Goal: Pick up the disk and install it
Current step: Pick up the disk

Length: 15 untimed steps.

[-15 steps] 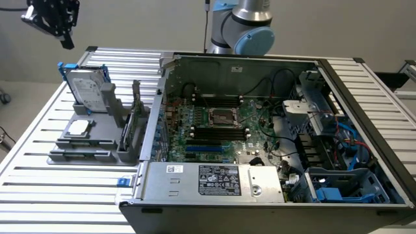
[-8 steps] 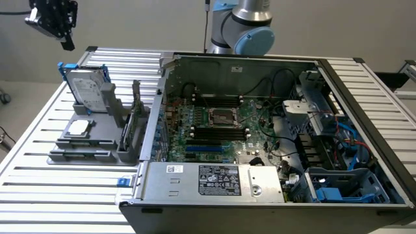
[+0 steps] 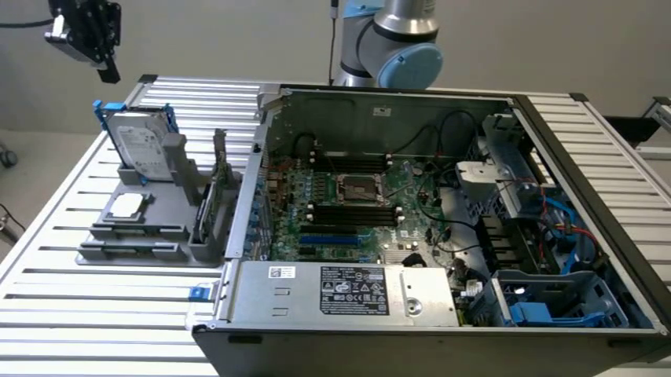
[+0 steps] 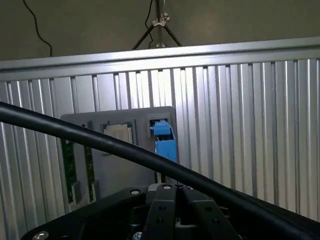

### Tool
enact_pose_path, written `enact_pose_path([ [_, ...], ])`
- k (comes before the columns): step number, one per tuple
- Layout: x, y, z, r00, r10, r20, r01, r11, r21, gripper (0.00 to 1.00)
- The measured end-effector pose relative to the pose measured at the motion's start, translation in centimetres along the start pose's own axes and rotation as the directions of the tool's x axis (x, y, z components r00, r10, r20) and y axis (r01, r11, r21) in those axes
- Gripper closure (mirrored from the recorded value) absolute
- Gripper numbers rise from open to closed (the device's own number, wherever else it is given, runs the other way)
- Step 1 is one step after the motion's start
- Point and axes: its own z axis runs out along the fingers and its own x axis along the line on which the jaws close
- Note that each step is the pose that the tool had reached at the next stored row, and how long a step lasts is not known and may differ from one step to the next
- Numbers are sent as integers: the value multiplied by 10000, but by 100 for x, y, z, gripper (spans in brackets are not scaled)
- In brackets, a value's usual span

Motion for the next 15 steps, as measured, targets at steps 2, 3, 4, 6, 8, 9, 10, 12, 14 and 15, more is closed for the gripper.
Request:
enact_pose_path([
  [2,-5,20,3,10000,-83,-2,83,10000,2,89],
  [3,-6,28,3,10000,-94,-3,94,10000,1,89],
  [4,-6,29,3,10000,-95,-2,95,10000,2,89],
  [6,-6,29,2,10000,-97,-3,97,10000,1,89],
  [8,-6,31,3,10000,-95,-2,95,10000,2,83],
  [9,-6,30,3,10000,-95,-3,95,10000,2,83],
  [10,-6,31,3,10000,-95,-2,95,10000,2,76],
  [12,-6,31,3,10000,-95,-2,95,10000,2,70],
  [14,-6,31,3,10000,-95,-3,95,10000,0,58],
  [15,-6,30,7,10000,-96,-3,96,10000,1,53],
])
